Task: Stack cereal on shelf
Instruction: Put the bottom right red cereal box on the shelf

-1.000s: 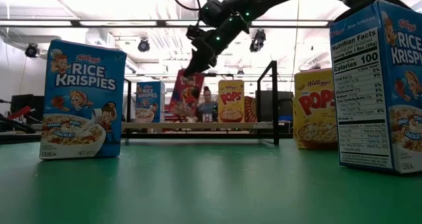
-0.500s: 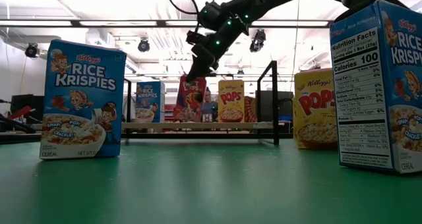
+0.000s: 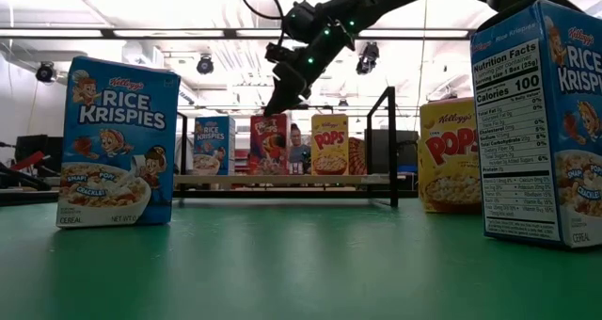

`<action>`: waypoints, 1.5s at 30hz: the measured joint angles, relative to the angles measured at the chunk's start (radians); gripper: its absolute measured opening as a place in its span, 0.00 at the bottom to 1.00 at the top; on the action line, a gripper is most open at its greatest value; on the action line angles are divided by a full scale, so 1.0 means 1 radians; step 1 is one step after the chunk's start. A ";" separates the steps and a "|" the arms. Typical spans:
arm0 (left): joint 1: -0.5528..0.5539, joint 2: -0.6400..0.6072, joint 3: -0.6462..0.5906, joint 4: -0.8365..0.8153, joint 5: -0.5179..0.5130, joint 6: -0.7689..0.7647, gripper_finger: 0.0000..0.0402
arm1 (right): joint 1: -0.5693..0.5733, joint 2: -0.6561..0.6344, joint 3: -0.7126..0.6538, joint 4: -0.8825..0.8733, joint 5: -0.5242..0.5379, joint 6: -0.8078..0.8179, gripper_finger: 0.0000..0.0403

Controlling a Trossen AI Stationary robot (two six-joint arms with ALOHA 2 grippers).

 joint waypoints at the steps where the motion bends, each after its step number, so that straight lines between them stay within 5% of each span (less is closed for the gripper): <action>1: 0.000 0.000 0.000 0.000 0.000 0.000 0.19 | 0.000 0.000 0.001 -0.001 0.000 -0.004 0.60; 11: 0.000 0.001 0.000 0.001 0.000 -0.004 0.19 | 0.041 -0.023 0.089 0.006 -0.009 0.056 0.56; 25: 0.000 0.003 0.000 0.000 0.000 -0.012 0.19 | 0.059 0.028 0.081 0.026 -0.003 0.040 0.04; 36: 0.000 0.004 0.000 0.000 0.000 -0.012 0.19 | 0.059 0.000 0.080 -0.258 -0.007 -0.001 0.03; 45: 0.000 0.004 0.000 0.000 0.000 -0.012 0.19 | 0.058 0.000 0.070 -0.273 0.098 0.001 0.03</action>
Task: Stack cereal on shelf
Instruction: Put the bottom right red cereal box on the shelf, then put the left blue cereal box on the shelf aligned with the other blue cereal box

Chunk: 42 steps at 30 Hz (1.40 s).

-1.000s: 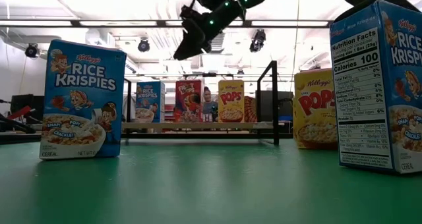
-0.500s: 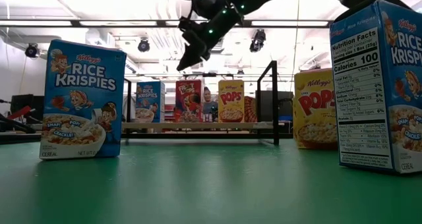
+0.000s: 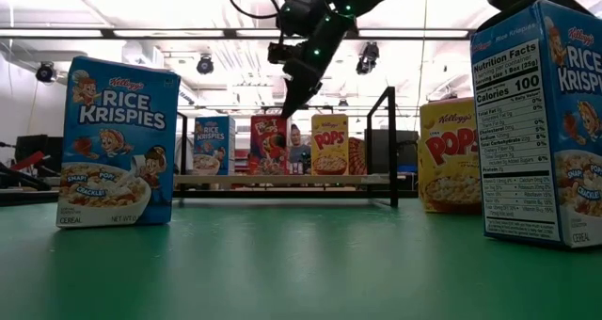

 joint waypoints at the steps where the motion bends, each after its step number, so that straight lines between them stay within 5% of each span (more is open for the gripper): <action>1: 0.000 0.000 0.000 0.000 0.000 0.000 0.19 | 0.000 0.000 0.000 0.000 0.000 0.000 0.03; 30: 0.000 0.000 0.000 0.000 0.000 -0.004 0.19 | -0.006 0.002 -0.002 0.008 -0.003 0.025 0.03; 42: 0.000 0.008 0.000 0.065 0.000 -0.074 0.19 | 0.122 -0.019 -0.051 -0.030 -0.088 0.059 0.03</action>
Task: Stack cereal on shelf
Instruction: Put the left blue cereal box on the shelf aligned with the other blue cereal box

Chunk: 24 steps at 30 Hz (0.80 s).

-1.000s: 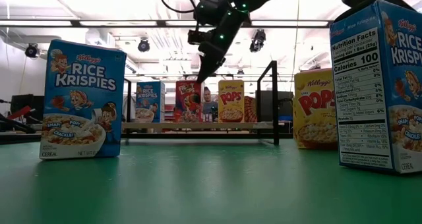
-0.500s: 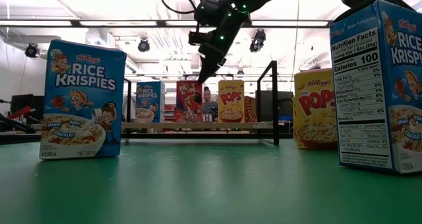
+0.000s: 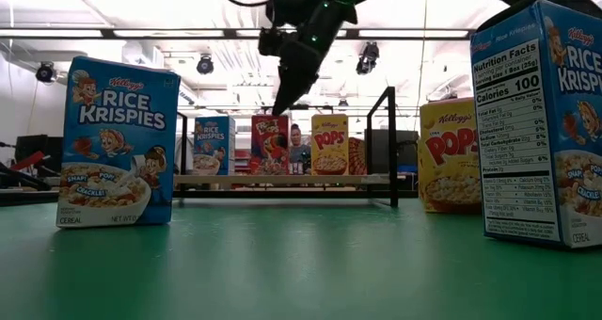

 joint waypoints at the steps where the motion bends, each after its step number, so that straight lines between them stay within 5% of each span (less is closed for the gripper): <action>1: 0.000 0.004 0.000 0.015 0.000 0.000 0.19 | 0.019 0.000 -0.011 0.008 0.000 0.008 0.03; 10: 0.000 0.077 -0.001 0.033 0.000 -0.138 0.19 | 0.181 -0.003 -0.163 0.170 0.007 -0.019 0.03; 24: 0.000 0.243 0.036 0.099 0.001 -0.244 0.19 | 0.228 -0.084 -0.247 0.146 0.079 -0.020 0.03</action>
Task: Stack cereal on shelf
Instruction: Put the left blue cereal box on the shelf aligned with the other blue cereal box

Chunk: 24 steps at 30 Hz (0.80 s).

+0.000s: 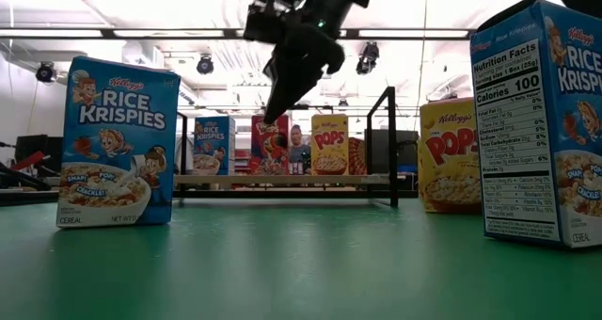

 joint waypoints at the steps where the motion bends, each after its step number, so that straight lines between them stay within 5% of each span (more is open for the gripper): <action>1: 0.000 0.010 0.006 0.000 0.001 -0.004 0.19 | 0.001 -0.016 -0.010 0.004 0.002 0.000 0.03; 17: 0.000 0.128 0.075 -0.005 0.052 -0.166 0.19 | 0.033 -0.305 -0.417 0.487 0.008 0.027 0.03; 24: -0.007 0.183 0.169 -0.052 0.223 -0.295 0.19 | 0.033 -0.417 -0.590 0.801 0.008 -0.022 0.03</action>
